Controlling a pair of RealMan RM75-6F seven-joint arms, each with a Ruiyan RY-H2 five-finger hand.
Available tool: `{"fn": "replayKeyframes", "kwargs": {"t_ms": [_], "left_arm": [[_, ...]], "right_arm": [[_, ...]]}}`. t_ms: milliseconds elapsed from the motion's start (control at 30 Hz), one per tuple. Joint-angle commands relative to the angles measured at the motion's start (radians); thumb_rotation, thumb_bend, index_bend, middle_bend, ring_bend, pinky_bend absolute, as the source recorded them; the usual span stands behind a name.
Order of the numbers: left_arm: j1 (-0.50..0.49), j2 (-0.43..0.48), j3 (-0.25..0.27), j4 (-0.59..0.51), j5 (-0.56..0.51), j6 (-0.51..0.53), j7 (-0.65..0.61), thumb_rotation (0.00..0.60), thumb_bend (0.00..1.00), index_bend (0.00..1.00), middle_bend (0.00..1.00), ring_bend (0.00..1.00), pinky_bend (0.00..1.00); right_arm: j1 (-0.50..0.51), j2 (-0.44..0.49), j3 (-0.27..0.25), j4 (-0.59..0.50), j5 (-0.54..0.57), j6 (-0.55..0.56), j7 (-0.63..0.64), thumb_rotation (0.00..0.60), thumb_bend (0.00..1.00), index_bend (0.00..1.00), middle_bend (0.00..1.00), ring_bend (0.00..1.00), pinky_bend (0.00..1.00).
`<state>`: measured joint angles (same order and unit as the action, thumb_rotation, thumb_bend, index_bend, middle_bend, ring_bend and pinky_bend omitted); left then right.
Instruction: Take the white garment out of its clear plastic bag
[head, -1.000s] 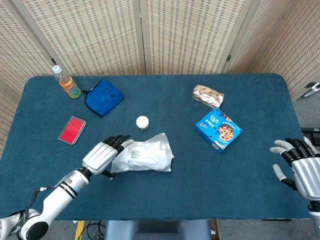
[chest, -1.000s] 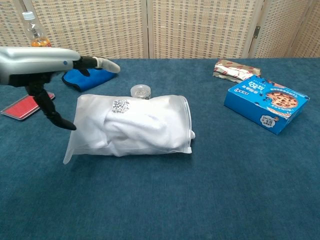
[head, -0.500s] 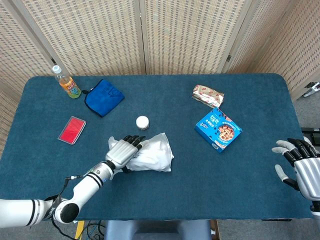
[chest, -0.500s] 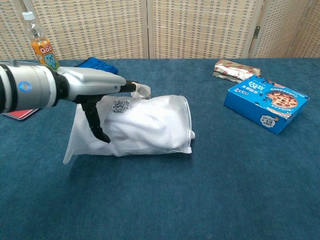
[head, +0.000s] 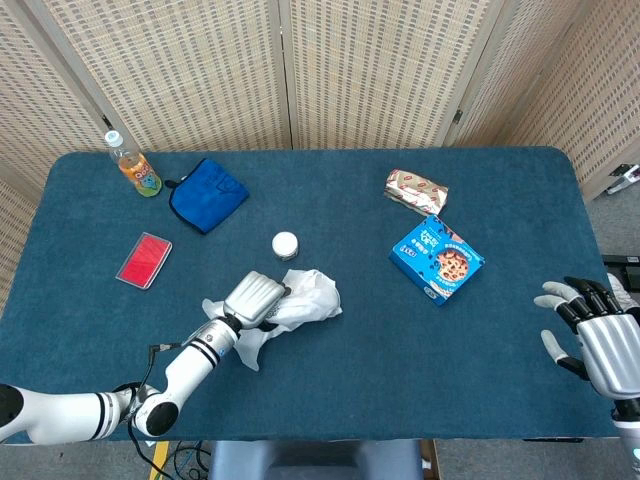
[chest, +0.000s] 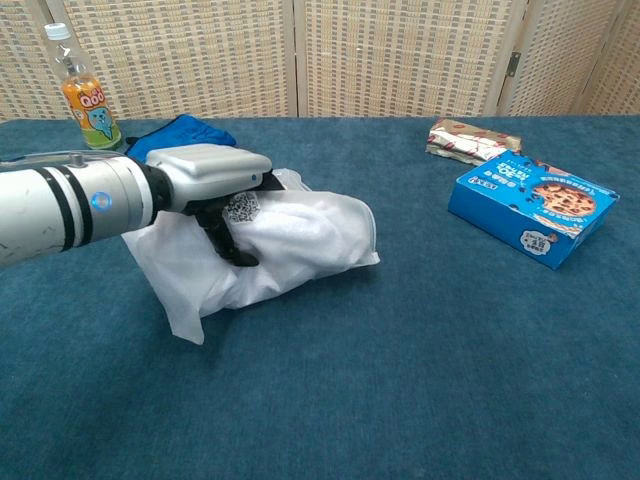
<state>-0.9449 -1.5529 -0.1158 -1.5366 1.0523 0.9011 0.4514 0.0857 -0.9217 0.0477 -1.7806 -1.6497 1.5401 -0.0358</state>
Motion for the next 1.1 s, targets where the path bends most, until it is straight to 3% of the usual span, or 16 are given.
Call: {"fn": "replayKeyframes", "kwargs": {"t_ms": [33,200,333,700,1100], "left_arm": [[0.046,-0.002,0.019,0.068,0.215,0.048,-0.219,0.600,0.29,0.55,0.55,0.59,0.75],[0.064,0.042,0.023,0.040,0.378,0.119,-0.400,0.600,0.29,0.51,0.55,0.58,0.75],[0.066,0.072,0.009,-0.032,0.430,0.150,-0.465,0.600,0.29,0.48,0.55,0.57,0.75],[0.036,0.095,-0.059,-0.217,0.408,0.134,-0.357,0.600,0.29,0.44,0.54,0.55,0.75],[0.014,0.096,-0.093,-0.293,0.342,0.098,-0.262,0.600,0.29,0.43,0.54,0.55,0.74]], "right_arm": [[0.009,-0.006,-0.001,-0.006,-0.006,-0.013,-0.008,0.600,0.35,0.34,0.25,0.14,0.20],[0.032,-0.025,0.004,-0.019,-0.034,-0.028,-0.030,0.600,0.34,0.34,0.24,0.13,0.20],[0.054,-0.048,0.011,-0.024,-0.068,-0.036,-0.077,0.600,0.32,0.34,0.24,0.12,0.20],[0.117,-0.149,0.050,-0.058,-0.118,-0.049,-0.154,0.600,0.28,0.34,0.22,0.12,0.20],[0.186,-0.205,0.065,-0.049,-0.164,-0.101,-0.214,0.600,0.27,0.34,0.22,0.12,0.19]]}}
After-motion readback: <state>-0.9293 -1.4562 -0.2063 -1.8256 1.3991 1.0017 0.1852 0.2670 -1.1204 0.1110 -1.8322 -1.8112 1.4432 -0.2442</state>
